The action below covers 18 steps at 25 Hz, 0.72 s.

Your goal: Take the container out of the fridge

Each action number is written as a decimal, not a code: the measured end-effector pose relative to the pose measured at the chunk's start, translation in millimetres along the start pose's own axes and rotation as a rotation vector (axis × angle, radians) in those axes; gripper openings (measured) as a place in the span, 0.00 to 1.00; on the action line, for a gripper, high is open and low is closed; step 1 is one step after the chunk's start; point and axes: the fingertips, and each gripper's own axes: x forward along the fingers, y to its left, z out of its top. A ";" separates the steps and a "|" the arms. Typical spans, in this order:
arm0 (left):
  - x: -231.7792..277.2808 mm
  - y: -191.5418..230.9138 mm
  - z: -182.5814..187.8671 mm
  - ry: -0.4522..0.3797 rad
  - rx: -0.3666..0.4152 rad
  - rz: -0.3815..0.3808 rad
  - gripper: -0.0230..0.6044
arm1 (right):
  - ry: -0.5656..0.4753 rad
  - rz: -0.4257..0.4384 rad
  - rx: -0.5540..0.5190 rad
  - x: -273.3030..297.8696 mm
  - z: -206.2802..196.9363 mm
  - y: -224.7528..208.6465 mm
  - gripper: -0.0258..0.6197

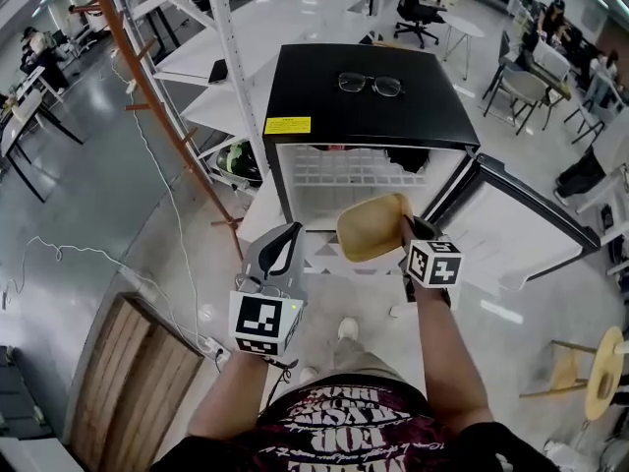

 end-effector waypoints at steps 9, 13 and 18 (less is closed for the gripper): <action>-10.5 -11.9 11.3 -0.023 0.010 -0.037 0.04 | -0.093 0.015 -0.035 -50.4 29.4 19.0 0.10; -17.6 -12.2 19.0 -0.039 0.020 -0.034 0.04 | -0.140 0.020 -0.064 -71.5 44.4 28.6 0.10; -23.4 -12.9 20.2 -0.040 0.024 -0.038 0.04 | -0.191 0.024 -0.096 -91.5 57.6 39.3 0.10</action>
